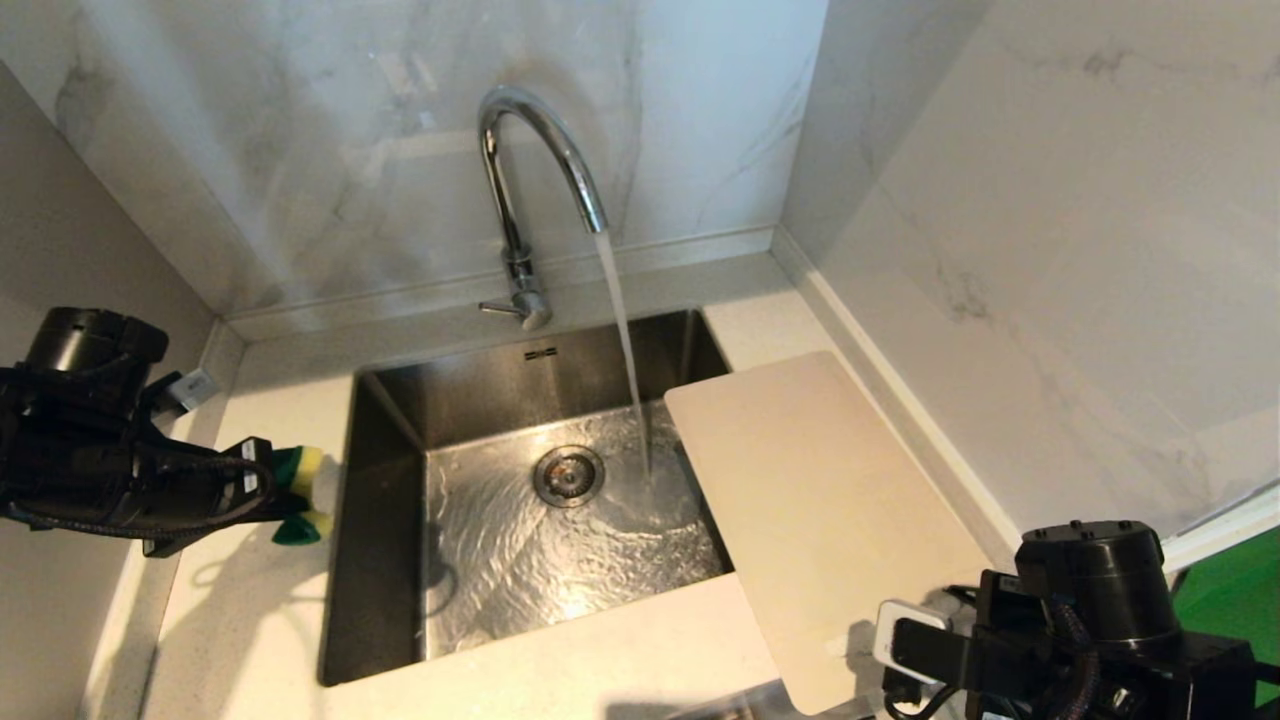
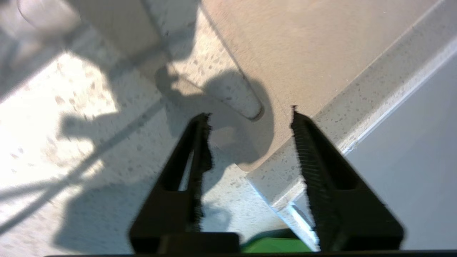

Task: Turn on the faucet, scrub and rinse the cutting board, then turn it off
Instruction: Put down the cutting board, then put down the cleaning cloth

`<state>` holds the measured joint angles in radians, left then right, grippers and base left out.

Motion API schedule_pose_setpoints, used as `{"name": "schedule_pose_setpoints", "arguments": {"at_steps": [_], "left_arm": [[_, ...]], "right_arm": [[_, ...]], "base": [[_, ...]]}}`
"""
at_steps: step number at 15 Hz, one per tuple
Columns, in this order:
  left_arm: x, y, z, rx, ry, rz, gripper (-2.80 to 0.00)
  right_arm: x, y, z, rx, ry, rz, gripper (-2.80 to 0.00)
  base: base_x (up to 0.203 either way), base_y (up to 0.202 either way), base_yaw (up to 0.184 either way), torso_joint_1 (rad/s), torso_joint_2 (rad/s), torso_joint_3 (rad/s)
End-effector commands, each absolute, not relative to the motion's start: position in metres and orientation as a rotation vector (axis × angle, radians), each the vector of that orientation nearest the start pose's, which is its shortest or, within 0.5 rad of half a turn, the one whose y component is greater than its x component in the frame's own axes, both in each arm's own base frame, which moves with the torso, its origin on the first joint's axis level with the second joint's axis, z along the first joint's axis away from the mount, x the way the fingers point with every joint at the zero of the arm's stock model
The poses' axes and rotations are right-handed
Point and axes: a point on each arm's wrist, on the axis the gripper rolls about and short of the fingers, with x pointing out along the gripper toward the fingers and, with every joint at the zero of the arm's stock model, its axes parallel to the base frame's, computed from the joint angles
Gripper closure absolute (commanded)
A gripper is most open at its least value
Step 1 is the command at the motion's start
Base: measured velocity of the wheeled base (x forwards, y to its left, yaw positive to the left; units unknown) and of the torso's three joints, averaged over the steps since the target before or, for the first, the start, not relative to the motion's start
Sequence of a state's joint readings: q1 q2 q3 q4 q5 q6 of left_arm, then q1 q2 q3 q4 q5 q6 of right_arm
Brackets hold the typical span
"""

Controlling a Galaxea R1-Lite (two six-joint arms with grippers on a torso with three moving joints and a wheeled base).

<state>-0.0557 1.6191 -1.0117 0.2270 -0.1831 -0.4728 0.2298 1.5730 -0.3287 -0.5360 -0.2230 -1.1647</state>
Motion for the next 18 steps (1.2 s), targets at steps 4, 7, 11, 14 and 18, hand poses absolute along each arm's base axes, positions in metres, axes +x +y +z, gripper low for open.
{"name": "schedule_pose_setpoints", "arguments": {"at_steps": [4,7,11,14,18], "left_arm": [[0.269,-0.018,0.188,-0.495,0.864,-0.008,0.00],[0.269,-0.015,0.186,-0.499,0.867,0.004,0.00],[0.269,-0.015,0.187,-0.500,0.867,0.003,0.00],[0.269,-0.015,0.186,-0.500,0.868,0.005,0.00],[0.268,-0.015,0.187,-0.502,0.867,0.004,0.00]], "right_arm": [[0.208,0.044,0.123,-1.004,0.498,0.294,0.00],[0.213,0.045,0.141,-0.835,0.468,0.231,0.00],[0.218,0.046,0.162,-0.616,0.402,0.162,0.00],[0.213,0.033,0.175,-0.494,0.384,0.076,0.00],[0.194,0.015,0.189,-0.437,0.392,-0.005,0.00]], "base": [[0.000,0.000,0.000,0.000,0.00,0.000],[0.000,0.000,0.000,0.000,0.00,0.000],[0.000,0.000,0.000,0.000,0.00,0.000],[0.000,0.000,0.000,0.000,0.00,0.000],[0.000,0.000,0.000,0.000,0.00,0.000]]}}
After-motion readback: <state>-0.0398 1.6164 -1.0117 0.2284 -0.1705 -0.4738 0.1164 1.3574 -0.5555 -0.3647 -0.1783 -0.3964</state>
